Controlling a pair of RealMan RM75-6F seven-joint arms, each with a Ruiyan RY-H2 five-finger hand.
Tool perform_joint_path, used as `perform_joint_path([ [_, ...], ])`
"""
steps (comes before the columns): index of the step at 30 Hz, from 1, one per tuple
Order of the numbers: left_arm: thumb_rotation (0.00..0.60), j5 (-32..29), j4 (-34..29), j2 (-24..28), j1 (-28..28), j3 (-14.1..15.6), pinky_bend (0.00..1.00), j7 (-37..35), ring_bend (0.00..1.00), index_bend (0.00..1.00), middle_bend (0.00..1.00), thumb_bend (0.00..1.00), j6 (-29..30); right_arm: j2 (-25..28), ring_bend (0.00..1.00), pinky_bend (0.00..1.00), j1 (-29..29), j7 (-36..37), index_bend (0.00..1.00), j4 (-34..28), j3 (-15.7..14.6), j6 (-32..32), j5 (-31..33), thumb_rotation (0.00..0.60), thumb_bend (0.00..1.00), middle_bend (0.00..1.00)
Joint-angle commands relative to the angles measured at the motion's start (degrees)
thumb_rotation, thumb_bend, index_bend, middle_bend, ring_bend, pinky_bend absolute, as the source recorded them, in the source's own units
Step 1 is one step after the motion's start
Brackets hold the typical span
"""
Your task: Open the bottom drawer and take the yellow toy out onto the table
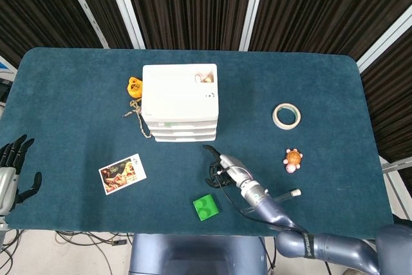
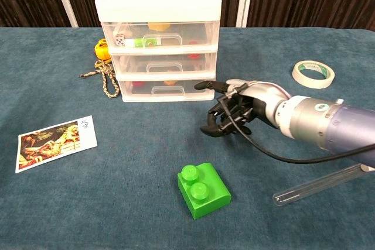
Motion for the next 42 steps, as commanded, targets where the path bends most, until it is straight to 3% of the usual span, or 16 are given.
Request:
perform_joint_path([
  [1,0.6,-0.2,-0.1,0.0,-0.1,-0.1,0.0,0.1,0.0,0.04,0.0,0.48,-0.1,-1.8,0.78,0.87,0.9,-0.2,0.02,1.8,0.5,-0.6,1.4,0.6,0.42,0.67],
  [6,0.6,-0.3,-0.3,0.1,-0.1,0.0,0.0,0.2,0.0,0.04,0.0,0.48,-0.3,-4.3,0.78,0.87,2.4,-0.7,0.02,4.3,0.6,-1.6,2.9,0.6,0.43,0.68],
  [10,0.6,-0.4,-0.4,0.2,-0.2,0.0,0.0,0.2,0.0,0.05,0.0,0.48,-0.7,-5.7,0.8,0.88,3.4,0.1,0.02,5.5,1.4,-3.1,4.4,0.6,0.44,0.74],
  [18,0.6,-0.7,-0.5,0.3,-0.3,-0.1,0.0,-0.1,0.0,0.05,0.0,0.48,-1.0,-9.4,0.85,0.98,5.7,0.5,0.02,9.4,3.3,-3.9,6.7,0.6,0.47,0.8],
  [42,0.6,-1.6,-0.7,0.7,-0.4,-0.2,0.0,-0.8,0.0,0.05,0.0,0.48,-1.8,-13.8,0.9,1.0,9.9,5.5,0.0,18.2,8.2,-10.3,12.0,0.6,0.51,0.89],
])
